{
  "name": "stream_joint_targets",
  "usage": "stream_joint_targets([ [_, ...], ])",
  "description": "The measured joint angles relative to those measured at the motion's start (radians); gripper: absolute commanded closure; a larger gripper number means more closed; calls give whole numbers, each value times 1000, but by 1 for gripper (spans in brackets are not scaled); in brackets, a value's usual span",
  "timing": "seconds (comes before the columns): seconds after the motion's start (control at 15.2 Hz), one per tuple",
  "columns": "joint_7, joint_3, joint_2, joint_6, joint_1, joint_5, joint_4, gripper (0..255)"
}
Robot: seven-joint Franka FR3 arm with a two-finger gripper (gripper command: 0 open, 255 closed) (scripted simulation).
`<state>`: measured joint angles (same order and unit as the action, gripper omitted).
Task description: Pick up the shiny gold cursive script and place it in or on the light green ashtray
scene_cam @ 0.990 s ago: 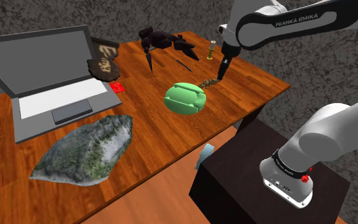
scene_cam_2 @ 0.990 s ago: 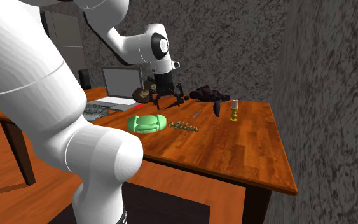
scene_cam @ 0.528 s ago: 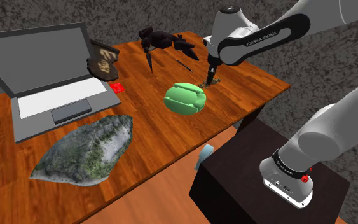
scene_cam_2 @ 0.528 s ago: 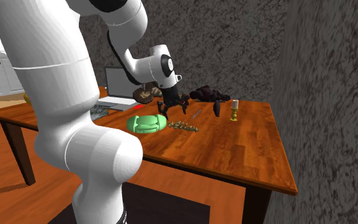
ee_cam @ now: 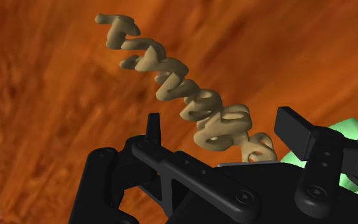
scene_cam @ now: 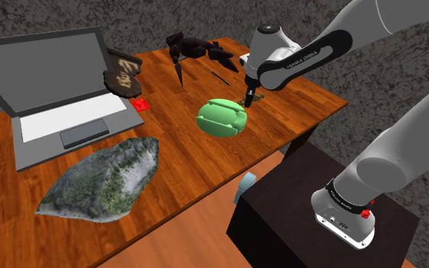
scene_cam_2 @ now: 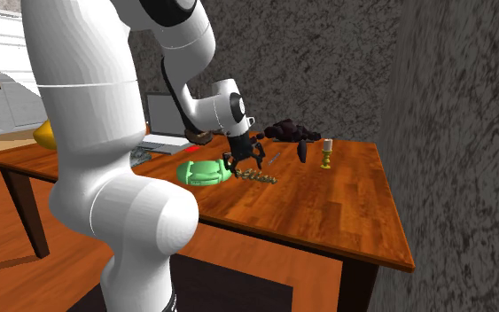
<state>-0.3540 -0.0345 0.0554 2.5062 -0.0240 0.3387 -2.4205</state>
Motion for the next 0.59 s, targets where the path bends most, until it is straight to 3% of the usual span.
stream_joint_targets([
  [0.46,4,2,-17,17,-3,8,0,0],
  [0.53,4,2,-17,17,-3,8,0,255],
  [0.59,4,2,-17,17,-3,8,0,255],
])
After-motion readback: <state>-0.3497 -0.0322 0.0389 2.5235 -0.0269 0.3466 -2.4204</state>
